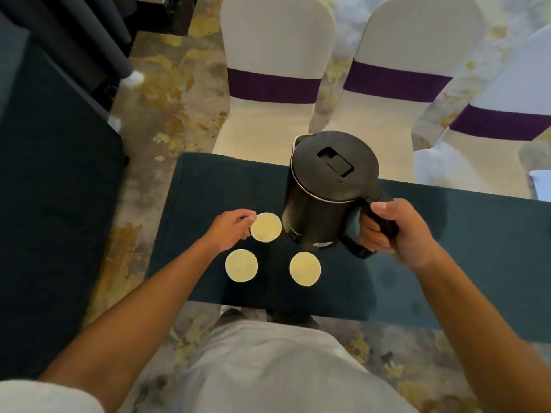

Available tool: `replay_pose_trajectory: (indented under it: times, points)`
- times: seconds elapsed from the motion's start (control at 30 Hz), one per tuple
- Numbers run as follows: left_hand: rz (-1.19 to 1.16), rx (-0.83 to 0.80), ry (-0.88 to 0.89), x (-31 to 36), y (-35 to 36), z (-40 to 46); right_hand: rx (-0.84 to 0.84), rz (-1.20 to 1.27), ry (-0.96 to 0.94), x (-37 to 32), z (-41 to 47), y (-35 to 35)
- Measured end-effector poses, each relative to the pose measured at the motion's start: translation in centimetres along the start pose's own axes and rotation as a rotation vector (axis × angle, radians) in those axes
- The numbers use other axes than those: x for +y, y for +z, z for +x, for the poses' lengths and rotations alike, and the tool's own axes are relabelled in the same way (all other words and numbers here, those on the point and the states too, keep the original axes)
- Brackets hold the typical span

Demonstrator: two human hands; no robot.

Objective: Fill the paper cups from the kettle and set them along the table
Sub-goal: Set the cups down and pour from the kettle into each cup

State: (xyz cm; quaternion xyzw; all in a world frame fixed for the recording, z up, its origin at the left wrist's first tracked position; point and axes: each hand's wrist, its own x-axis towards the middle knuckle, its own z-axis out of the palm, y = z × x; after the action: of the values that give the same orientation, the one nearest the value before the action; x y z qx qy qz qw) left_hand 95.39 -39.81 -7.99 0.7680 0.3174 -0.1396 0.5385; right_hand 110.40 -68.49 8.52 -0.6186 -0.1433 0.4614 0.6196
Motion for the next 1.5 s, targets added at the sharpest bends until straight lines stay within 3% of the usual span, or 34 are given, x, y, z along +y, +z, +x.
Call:
replay_pose_trajectory:
  times: [0.27, 0.43, 1.07, 1.5]
  points:
    - [0.191, 0.094, -0.073, 0.3, 2.0, 0.3, -0.123, -0.197, 0.068, 0.7, 3.4, -7.3]
    - [0.141, 0.159, -0.133, 0.2, 2.6, 0.2, -0.191, -0.308, 0.135, 1.8, 4.9, -8.7]
    - [-0.152, 0.128, -0.119, -0.6, 2.3, -0.3, -0.323, -0.878, 0.338, -1.6, 9.2, -5.3]
    - [-0.136, 0.104, -0.107, -1.5, 2.6, -0.1, -0.391, -0.965, 0.406, -1.8, 10.2, -2.1]
